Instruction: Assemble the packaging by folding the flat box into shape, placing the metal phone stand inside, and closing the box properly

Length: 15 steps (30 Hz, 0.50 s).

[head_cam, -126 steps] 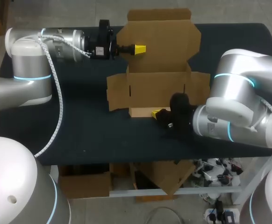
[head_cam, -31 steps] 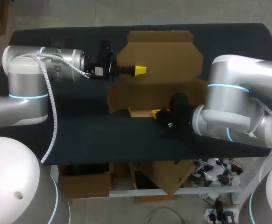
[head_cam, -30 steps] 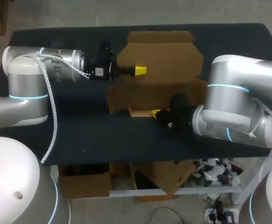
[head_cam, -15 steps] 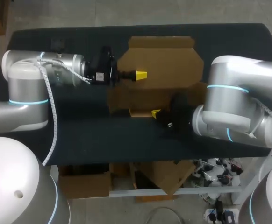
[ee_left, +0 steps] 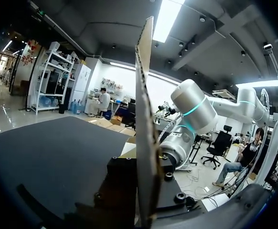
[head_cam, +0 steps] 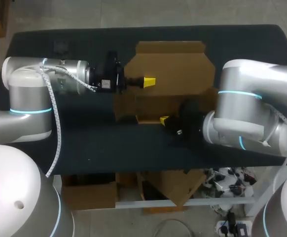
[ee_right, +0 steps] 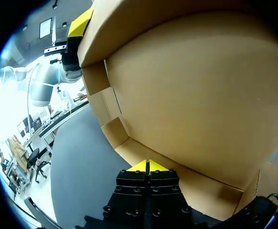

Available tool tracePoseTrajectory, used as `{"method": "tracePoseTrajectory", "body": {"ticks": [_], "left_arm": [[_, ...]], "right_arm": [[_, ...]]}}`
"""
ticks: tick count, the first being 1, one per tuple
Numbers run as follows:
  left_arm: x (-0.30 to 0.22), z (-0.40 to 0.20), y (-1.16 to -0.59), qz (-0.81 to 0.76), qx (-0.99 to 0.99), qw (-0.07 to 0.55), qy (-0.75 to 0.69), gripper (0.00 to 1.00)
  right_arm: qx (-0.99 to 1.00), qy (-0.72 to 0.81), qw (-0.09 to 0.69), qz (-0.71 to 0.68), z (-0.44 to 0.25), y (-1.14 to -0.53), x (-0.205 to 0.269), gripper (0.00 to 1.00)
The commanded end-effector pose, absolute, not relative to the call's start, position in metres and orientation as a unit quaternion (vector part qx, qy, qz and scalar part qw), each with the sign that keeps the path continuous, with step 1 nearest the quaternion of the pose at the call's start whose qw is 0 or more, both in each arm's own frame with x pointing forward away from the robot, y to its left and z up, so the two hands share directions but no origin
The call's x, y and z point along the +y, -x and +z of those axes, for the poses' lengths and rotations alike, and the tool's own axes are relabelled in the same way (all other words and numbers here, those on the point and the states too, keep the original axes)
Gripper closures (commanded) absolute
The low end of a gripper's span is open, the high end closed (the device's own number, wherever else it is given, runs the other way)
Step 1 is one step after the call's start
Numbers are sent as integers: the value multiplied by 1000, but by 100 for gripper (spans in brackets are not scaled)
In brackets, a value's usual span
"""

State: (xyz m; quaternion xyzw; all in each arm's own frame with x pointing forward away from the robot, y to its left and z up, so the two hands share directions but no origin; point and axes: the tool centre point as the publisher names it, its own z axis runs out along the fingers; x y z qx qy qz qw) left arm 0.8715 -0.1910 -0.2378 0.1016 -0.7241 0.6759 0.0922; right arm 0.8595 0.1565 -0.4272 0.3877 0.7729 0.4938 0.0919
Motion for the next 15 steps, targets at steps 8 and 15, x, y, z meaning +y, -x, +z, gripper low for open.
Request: {"method": "tracePoseTrajectory", "body": {"ticks": [8,15], "left_arm": [[-190,-242,-869,679,-722,86,-103,100],[-192,-242,-869,678,-724,83,-101,100]], "right_arm": [[771,-390,97,494,-432,-859,161,100],[771,-390,97,494,-432,-859,161,100]]}}
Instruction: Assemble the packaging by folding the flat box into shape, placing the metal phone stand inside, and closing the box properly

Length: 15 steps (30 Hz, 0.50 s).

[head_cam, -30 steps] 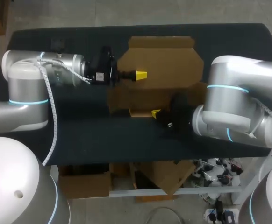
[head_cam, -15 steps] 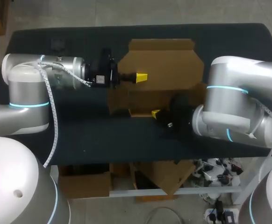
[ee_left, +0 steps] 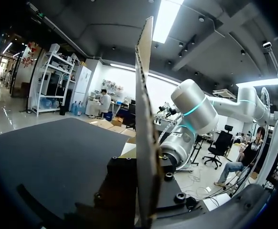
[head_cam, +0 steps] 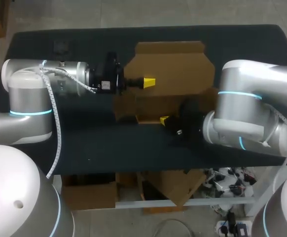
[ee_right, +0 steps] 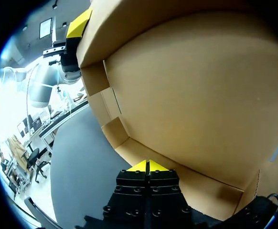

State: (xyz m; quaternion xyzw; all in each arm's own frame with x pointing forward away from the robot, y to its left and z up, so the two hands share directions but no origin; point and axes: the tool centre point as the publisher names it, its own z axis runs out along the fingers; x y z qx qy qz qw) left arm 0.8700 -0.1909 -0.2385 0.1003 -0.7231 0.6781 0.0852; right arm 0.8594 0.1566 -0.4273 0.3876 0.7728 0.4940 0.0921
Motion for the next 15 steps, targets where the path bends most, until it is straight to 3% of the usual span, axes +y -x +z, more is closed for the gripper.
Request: {"method": "tracePoseTrajectory", "body": {"ticks": [1,15], "left_arm": [[-192,-242,-869,677,-724,83,-100,100],[-193,-241,-868,678,-725,79,-98,100]], "right_arm": [[771,-390,97,494,-432,-859,161,100],[771,-390,97,494,-432,-859,161,100]]}}
